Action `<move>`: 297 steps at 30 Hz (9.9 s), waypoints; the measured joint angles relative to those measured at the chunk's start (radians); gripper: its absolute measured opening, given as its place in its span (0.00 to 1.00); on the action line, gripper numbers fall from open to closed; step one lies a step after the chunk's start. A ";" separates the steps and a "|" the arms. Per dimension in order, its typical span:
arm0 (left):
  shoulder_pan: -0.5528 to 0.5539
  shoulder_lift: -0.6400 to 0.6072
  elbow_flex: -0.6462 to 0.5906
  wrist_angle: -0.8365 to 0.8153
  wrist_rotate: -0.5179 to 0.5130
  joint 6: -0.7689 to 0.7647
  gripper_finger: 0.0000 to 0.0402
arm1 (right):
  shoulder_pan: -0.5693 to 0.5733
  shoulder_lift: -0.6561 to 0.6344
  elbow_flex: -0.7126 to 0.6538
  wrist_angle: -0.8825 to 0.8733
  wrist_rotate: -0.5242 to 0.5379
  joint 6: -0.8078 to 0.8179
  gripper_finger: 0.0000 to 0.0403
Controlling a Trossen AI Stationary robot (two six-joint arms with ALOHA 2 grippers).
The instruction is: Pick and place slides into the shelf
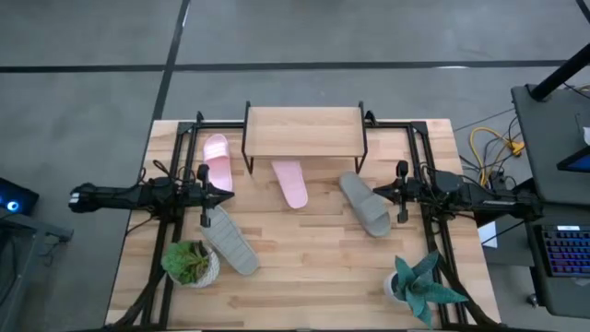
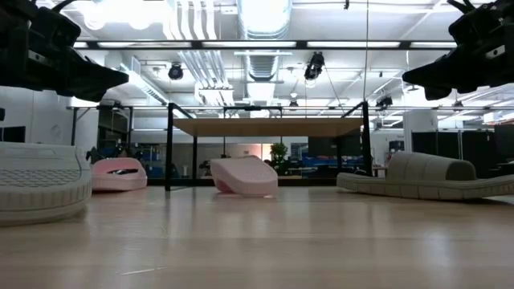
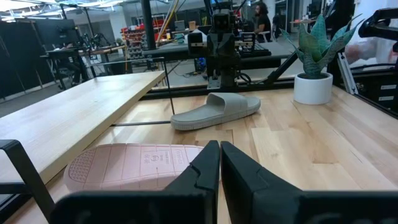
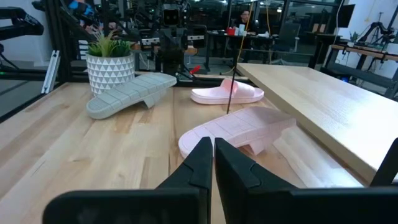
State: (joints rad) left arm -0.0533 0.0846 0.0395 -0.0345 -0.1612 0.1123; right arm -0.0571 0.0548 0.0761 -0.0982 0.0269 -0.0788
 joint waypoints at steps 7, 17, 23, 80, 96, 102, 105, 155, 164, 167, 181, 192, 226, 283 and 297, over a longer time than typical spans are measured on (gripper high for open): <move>0.000 0.000 0.000 0.000 0.000 0.000 0.00 | 0.000 0.000 0.000 0.000 0.000 0.000 0.02; 0.000 0.000 0.000 0.000 0.000 0.000 0.00 | 0.000 0.000 0.000 0.000 0.000 0.000 0.02; 0.000 0.000 0.000 0.000 0.000 0.000 0.00 | 0.000 0.000 0.000 0.000 0.000 0.000 0.02; 0.000 0.000 0.000 0.000 0.000 0.000 0.00 | 0.000 0.000 0.000 0.005 0.000 -0.034 0.02; 0.000 0.000 -0.002 0.106 -0.011 0.008 0.00 | -0.002 0.000 0.000 0.199 0.000 0.122 0.02; 0.000 0.000 -0.002 0.201 -0.068 0.035 0.00 | -0.002 0.013 0.005 0.298 0.023 0.023 0.03; 0.000 0.000 -0.001 0.238 -0.074 0.035 0.04 | -0.002 0.043 0.050 0.252 0.024 0.006 0.08; 0.000 0.079 0.000 0.394 -0.083 0.031 0.35 | 0.488 0.886 0.623 -0.628 0.297 0.229 0.48; 0.000 0.085 0.000 0.393 -0.083 0.026 0.35 | 0.524 1.032 0.623 -0.631 0.281 0.220 0.48; 0.000 0.089 0.000 0.394 -0.083 0.025 0.35 | 0.538 1.076 0.623 -0.631 0.283 0.221 0.48; 0.000 0.092 0.000 0.392 -0.083 0.024 0.35 | 0.551 1.224 0.638 -0.682 0.412 0.248 0.48; 0.000 0.105 0.000 0.393 -0.083 0.024 0.35 | 0.571 1.311 0.637 -0.687 0.448 0.264 0.48; 0.000 0.144 0.000 0.393 -0.082 0.024 0.35 | 0.618 1.538 0.651 -0.788 0.715 0.532 0.06; 0.000 0.568 0.062 0.854 0.194 0.053 0.61 | 0.557 1.166 1.147 -0.491 0.697 0.043 0.03; 0.000 0.968 0.327 0.884 0.205 0.131 0.66 | 0.558 1.166 1.147 -0.464 0.673 0.026 0.03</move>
State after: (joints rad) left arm -0.0532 1.0525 0.3665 0.8498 0.0442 0.2435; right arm 0.5007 1.2209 1.2232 -0.5626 0.6998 -0.0532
